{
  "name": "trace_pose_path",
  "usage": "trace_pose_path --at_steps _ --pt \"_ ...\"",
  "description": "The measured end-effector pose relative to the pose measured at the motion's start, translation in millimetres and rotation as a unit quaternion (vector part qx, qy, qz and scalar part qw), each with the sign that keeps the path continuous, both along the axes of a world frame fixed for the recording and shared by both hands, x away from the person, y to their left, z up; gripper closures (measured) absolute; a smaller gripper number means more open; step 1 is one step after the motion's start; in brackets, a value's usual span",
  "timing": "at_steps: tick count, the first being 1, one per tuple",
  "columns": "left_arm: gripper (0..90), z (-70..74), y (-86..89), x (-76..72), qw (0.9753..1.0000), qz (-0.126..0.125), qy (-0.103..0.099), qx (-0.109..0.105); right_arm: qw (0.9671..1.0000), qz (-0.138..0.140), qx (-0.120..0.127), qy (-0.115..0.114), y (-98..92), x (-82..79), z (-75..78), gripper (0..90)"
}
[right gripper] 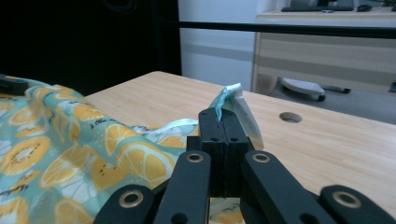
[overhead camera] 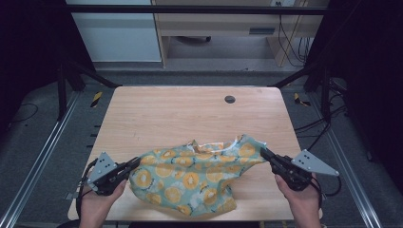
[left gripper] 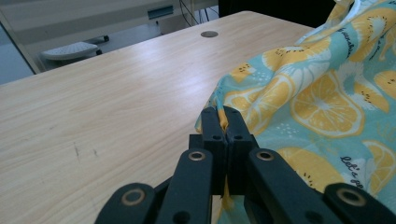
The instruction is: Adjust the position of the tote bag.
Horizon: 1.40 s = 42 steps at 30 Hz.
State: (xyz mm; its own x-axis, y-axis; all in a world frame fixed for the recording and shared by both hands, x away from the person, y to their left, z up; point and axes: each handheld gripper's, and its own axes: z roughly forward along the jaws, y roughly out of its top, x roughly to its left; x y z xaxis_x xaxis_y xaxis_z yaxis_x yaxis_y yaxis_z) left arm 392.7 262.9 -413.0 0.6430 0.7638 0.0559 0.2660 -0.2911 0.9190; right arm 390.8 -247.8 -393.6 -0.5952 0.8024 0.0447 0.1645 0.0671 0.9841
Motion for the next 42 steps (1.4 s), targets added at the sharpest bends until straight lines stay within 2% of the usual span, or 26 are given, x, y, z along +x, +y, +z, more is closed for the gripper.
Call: trace_pose_path --at_steps 2,5,8,10,12,15,17,19,20,21,22,23,24,26,27,28,30,32,33,34,36,40,42 --pt "89.8 -3.1 0.1 -4.3 0.9998 -0.012 0.004 0.012 1.0000 0.004 -0.004 0.001 -1.0 -5.5 -5.2 90.0" --pt "89.9 -12.2 -1.5 -7.8 0.9989 -0.029 0.016 0.033 0.9996 0.022 -0.007 0.015 -3.4 -13.4 -17.0 90.0" --pt "89.9 -20.2 -5.0 -8.8 0.9966 -0.050 0.030 0.057 0.9987 0.038 -0.007 0.033 -7.4 -17.2 -29.6 90.0" --pt "89.8 -24.3 -9.1 -7.8 0.9941 -0.064 0.041 0.078 0.9975 0.049 -0.014 0.049 -8.1 -18.5 -38.5 90.0" --pt "89.8 -31.2 -15.4 -5.4 0.9895 -0.081 0.058 0.105 0.9955 0.057 -0.031 0.068 -7.0 -16.6 -46.5 90.0" --pt "89.8 -37.7 -20.9 -2.4 0.9848 -0.088 0.067 0.134 0.9925 0.064 -0.052 0.091 -3.3 -11.7 -54.5 90.0" --pt "89.8 -41.9 -23.7 2.7 0.9821 -0.086 0.076 0.149 0.9891 0.067 -0.069 0.111 1.4 -7.0 -60.2 90.0" --pt "89.8 -45.6 -28.3 8.7 0.9798 -0.079 0.075 0.168 0.9868 0.071 -0.081 0.121 5.9 -3.1 -64.0 90.0" --pt "89.8 -47.5 -31.3 13.8 0.9774 -0.076 0.077 0.182 0.9857 0.072 -0.087 0.125 8.2 -0.1 -65.5 90.0" --pt "89.8 -49.2 -33.8 16.5 0.9778 -0.071 0.079 0.181 0.9847 0.069 -0.093 0.131 11.5 4.0 -67.0 90.0" --pt "89.8 -50.7 -36.3 20.8 0.9753 -0.070 0.082 0.193 0.9841 0.068 -0.100 0.130 13.0 6.9 -67.9 90.0" --pt "89.8 -52.6 -38.5 22.5 0.9760 -0.066 0.082 0.191 0.9828 0.066 -0.108 0.134 15.6 11.3 -69.2 90.0" --pt "89.8 -52.4 -39.4 25.4 0.9720 -0.067 0.079 0.211 0.9823 0.065 -0.112 0.136 16.7 13.8 -70.3 90.0" --pt "89.8 -54.2 -42.0 30.7 0.9723 -0.060 0.075 0.213 0.9807 0.064 -0.117 0.143 18.5 18.3 -73.2 90.0" --pt "89.8 -54.6 -43.1 33.7 0.9712 -0.059 0.074 0.219 0.9797 0.065 -0.119 0.147 19.7 20.0 -74.9 90.0" --pt "89.8 -55.8 -44.7 35.7 0.9720 -0.058 0.076 0.215 0.9793 0.065 -0.123 0.147 20.4 21.0 -75.8 90.0" --pt "89.8 -57.4 -48.3 41.2 0.9689 -0.059 0.072 0.229 0.9788 0.066 -0.124 0.149 21.8 20.5 -75.5 90.0" --pt "89.8 -60.4 -52.5 46.5 0.9680 -0.060 0.077 0.231 0.9789 0.068 -0.124 0.148 22.2 20.5 -75.8 90.0" --pt "89.8 -62.2 -54.9 47.5 0.9687 -0.060 0.077 0.228 0.9789 0.067 -0.125 0.147 22.3 20.8 -75.9 90.0" --pt "89.8 -63.8 -57.7 48.7 0.9677 -0.065 0.081 0.230 0.9790 0.066 -0.126 0.146 22.3 21.0 -75.8 90.0" --pt "89.7 -67.2 -61.8 47.5 0.9677 -0.066 0.086 0.228 0.9797 0.063 -0.124 0.145 21.8 22.2 -75.5 90.0" --pt "89.6 -68.6 -62.6 46.8 0.9646 -0.075 0.103 0.231 0.9792 0.055 -0.127 0.148 22.4 28.7 -76.5 90.0" --pt "89.6 -69.3 -62.9 46.4 0.9651 -0.073 0.105 0.229 0.9793 0.049 -0.129 0.148 23.6 33.0 -77.0 90.0"
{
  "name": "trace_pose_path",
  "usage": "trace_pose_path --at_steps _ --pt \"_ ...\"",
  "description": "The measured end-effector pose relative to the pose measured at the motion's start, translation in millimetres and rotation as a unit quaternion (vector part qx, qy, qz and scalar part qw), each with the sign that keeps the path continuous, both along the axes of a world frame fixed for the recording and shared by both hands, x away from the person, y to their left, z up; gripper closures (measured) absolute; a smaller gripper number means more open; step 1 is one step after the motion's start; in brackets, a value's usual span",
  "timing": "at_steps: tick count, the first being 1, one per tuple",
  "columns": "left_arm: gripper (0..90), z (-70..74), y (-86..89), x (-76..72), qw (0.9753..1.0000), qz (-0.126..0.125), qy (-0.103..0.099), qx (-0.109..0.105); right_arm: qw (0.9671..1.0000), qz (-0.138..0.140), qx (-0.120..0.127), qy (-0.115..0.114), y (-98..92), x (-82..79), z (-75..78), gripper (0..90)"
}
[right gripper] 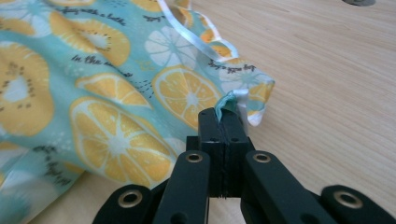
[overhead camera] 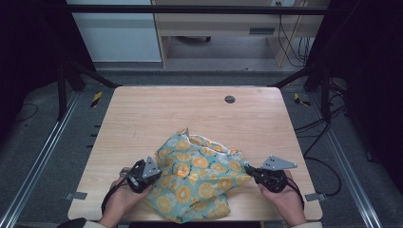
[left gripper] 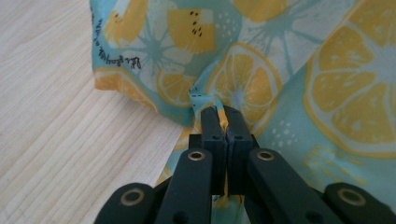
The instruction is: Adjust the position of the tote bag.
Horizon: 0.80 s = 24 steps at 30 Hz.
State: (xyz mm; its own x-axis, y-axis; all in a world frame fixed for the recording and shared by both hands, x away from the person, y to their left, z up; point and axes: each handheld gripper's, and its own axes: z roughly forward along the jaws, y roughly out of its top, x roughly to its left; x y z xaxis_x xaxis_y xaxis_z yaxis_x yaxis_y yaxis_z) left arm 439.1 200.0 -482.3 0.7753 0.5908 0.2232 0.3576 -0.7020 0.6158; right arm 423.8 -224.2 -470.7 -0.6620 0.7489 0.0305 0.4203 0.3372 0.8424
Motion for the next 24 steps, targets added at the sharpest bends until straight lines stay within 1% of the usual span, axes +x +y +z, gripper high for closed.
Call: trace_pose_path --at_steps 1,3,4,5,8,10,12,13,14,16,17,19,20,21,22,23,24 --pt "89.6 -0.5 -0.3 -0.2 1.0000 0.003 0.001 -0.005 1.0000 -0.005 -0.001 0.000 0.7 3.4 0.0 90.0" --pt "89.6 -0.3 1.2 0.3 0.9999 0.005 0.008 -0.005 0.9999 -0.010 0.001 -0.001 1.6 8.4 0.2 90.0" --pt "89.6 -0.8 1.3 0.3 0.9998 0.009 0.009 -0.012 0.9999 -0.013 0.001 -0.001 2.1 11.8 0.3 90.0" --pt "89.5 -0.7 1.5 0.2 0.9998 0.009 0.011 -0.013 0.9999 -0.016 0.001 0.000 2.3 15.2 0.4 90.0" --pt "89.0 0.7 3.4 -0.5 0.9997 0.011 0.011 -0.017 0.9997 -0.023 0.003 -0.003 3.6 21.2 1.1 90.0" --pt "86.3 3.3 6.9 -1.0 0.9995 0.020 0.008 -0.022 0.9997 -0.024 0.003 -0.005 5.4 23.4 1.7 90.0" --pt "77.1 8.0 13.1 -2.5 0.9988 0.032 -0.001 -0.037 0.9998 -0.021 0.005 -0.005 6.7 25.0 2.2 90.0" --pt "72.0 11.3 16.9 -3.7 0.9980 0.038 -0.005 -0.051 0.9998 -0.020 0.005 -0.006 7.4 25.9 2.3 90.0" --pt "66.2 15.2 21.3 -4.9 0.9965 0.045 -0.010 -0.070 0.9998 -0.019 0.005 -0.007 7.6 26.6 2.3 90.0" --pt "54.3 22.8 28.7 -6.0 0.9938 0.061 -0.021 -0.090 0.9998 -0.020 0.008 -0.007 7.5 27.4 2.6 90.0" --pt "50.1 27.7 32.5 -5.1 0.9928 0.065 -0.024 -0.098 0.9997 -0.020 0.009 -0.008 7.4 27.7 2.7 90.0" --pt "45.4 37.3 38.1 0.7 0.9900 0.071 -0.038 -0.116 0.9997 -0.019 0.010 -0.008 7.4 27.9 2.8 90.0" --pt "40.7 40.7 39.2 5.0 0.9894 0.070 -0.038 -0.121 0.9998 -0.018 0.010 -0.007 7.5 27.9 2.8 90.0" --pt "36.7 42.6 39.4 8.4 0.9895 0.065 -0.037 -0.124 0.9998 -0.018 0.010 -0.008 7.6 27.7 2.8 89.9" --pt "35.4 44.7 39.4 13.0 0.9898 0.060 -0.038 -0.123 0.9998 -0.018 0.010 -0.007 7.6 27.5 3.0 89.9" --pt "33.7 46.4 39.3 17.4 0.9900 0.063 -0.043 -0.119 0.9997 -0.018 0.010 -0.008 7.4 27.3 3.2 89.9" --pt "30.3 46.7 38.7 21.8 0.9898 0.062 -0.045 -0.120 0.9997 -0.018 0.012 -0.008 7.2 27.2 3.4 89.9"
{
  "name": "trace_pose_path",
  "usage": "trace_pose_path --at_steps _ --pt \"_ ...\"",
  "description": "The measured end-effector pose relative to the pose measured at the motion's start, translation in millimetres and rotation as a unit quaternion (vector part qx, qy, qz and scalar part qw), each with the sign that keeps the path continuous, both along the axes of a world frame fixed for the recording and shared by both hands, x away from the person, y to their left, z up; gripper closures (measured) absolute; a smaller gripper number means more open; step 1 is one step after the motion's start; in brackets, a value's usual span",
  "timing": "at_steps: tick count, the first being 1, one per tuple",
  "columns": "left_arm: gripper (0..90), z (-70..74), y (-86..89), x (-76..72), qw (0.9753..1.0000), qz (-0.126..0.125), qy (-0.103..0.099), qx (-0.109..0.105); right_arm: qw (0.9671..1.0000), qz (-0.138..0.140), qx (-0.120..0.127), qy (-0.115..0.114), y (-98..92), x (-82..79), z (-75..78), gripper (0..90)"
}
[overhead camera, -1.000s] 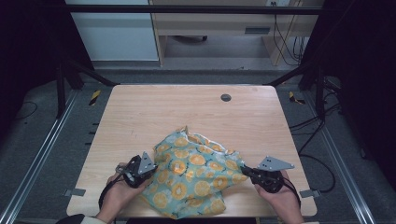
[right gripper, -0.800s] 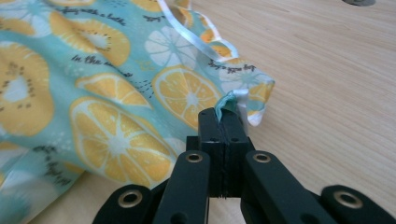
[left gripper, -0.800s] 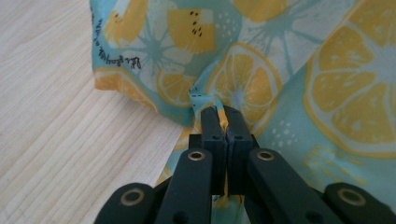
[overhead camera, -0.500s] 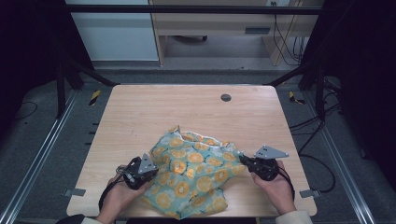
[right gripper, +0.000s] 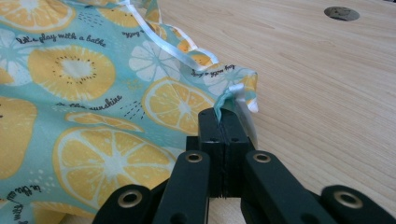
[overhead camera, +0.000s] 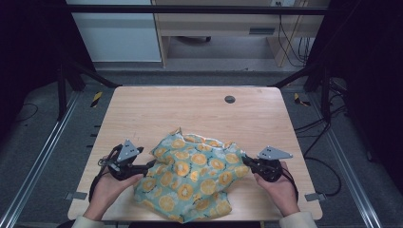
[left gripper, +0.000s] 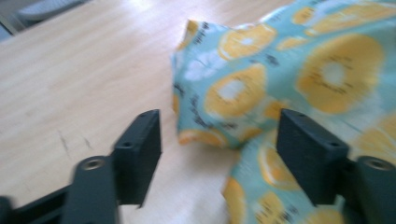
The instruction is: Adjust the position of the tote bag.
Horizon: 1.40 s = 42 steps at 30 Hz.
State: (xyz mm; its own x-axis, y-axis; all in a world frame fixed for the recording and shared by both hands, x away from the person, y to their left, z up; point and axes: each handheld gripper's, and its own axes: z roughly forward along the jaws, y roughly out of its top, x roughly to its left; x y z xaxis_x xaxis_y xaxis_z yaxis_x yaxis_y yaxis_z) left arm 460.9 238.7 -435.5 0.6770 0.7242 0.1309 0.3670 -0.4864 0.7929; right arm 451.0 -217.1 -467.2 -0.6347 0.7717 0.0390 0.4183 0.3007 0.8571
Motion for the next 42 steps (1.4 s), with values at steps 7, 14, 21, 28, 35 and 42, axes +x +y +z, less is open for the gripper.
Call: trace_pose_path --at_steps 7,14,21,28,35,42 --pt "20.4 -19.9 -5.8 27.1 0.9984 -0.032 0.046 0.008 1.0000 -0.001 0.003 0.001 0.1 0.9 -0.6 89.9" --pt "36.0 -32.1 -16.6 44.2 0.9969 -0.042 0.064 0.019 1.0000 -0.002 0.005 -0.001 2.2 4.0 -0.3 89.9" --pt "82.3 -24.8 -23.0 46.5 0.9979 -0.039 0.044 0.027 0.9998 -0.008 0.014 -0.008 1.8 9.7 3.0 90.0" --pt "90.0 0.1 -17.7 48.6 0.9998 0.016 -0.001 -0.009 0.9977 -0.037 0.037 -0.044 -7.3 22.4 20.7 90.0" --pt "90.0 29.1 -15.9 38.7 0.9978 0.036 -0.055 -0.009 0.9936 -0.051 0.053 -0.085 -12.9 26.2 47.5 90.0" --pt "90.0 55.8 -8.8 18.0 0.9959 0.031 -0.085 -0.007 0.9900 -0.045 0.064 -0.117 -13.3 9.7 71.9 90.0"
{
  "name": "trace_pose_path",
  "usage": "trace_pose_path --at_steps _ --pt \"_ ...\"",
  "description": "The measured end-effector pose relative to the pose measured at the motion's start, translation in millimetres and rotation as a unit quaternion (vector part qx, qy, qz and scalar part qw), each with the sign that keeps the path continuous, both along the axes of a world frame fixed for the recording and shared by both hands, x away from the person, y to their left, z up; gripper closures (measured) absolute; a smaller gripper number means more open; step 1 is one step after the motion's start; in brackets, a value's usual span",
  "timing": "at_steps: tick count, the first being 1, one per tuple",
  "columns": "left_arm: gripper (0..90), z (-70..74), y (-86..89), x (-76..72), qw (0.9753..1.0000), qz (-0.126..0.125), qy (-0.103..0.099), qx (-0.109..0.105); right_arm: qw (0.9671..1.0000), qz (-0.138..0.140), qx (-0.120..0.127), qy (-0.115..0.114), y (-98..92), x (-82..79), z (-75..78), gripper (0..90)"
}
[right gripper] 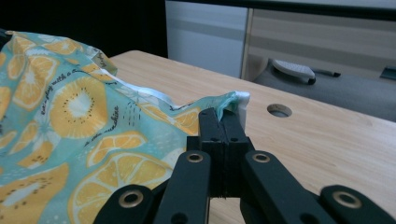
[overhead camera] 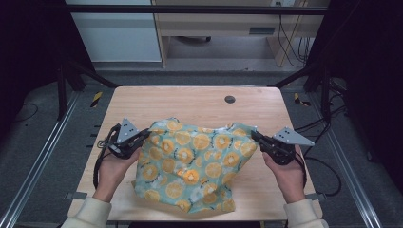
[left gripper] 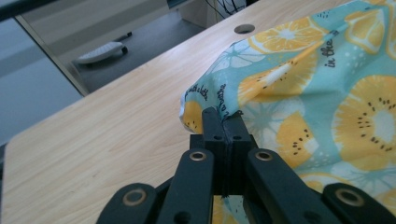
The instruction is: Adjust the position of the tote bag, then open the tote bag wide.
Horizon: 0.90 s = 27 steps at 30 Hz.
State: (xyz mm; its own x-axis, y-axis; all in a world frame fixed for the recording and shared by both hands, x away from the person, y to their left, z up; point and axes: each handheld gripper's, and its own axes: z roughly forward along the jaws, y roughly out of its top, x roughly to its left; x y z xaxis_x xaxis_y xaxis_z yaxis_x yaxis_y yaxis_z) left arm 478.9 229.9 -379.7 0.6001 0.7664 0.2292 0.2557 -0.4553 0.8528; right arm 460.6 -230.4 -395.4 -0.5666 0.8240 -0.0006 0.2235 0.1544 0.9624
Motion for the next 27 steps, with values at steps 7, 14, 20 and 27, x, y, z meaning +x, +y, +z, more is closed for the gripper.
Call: trace_pose_path --at_steps 7,14,20,27 --pt "90.0 13.7 5.3 -6.0 0.9999 0.003 -0.012 -0.003 0.9998 0.008 -0.001 -0.019 3.9 -9.9 10.3 90.0" --pt "90.0 16.5 10.2 -6.3 0.9997 0.001 -0.009 -0.022 0.9997 0.011 0.006 -0.019 5.3 -6.5 14.1 90.0" --pt "90.0 17.9 16.5 -34.7 0.9992 -0.014 -0.025 -0.027 0.9993 0.021 0.007 -0.029 6.2 -29.6 16.2 90.0" --pt "90.0 1.0 22.5 -65.2 0.9982 -0.035 -0.020 -0.044 0.9991 0.035 -0.001 -0.023 4.4 -52.1 0.1 90.0"
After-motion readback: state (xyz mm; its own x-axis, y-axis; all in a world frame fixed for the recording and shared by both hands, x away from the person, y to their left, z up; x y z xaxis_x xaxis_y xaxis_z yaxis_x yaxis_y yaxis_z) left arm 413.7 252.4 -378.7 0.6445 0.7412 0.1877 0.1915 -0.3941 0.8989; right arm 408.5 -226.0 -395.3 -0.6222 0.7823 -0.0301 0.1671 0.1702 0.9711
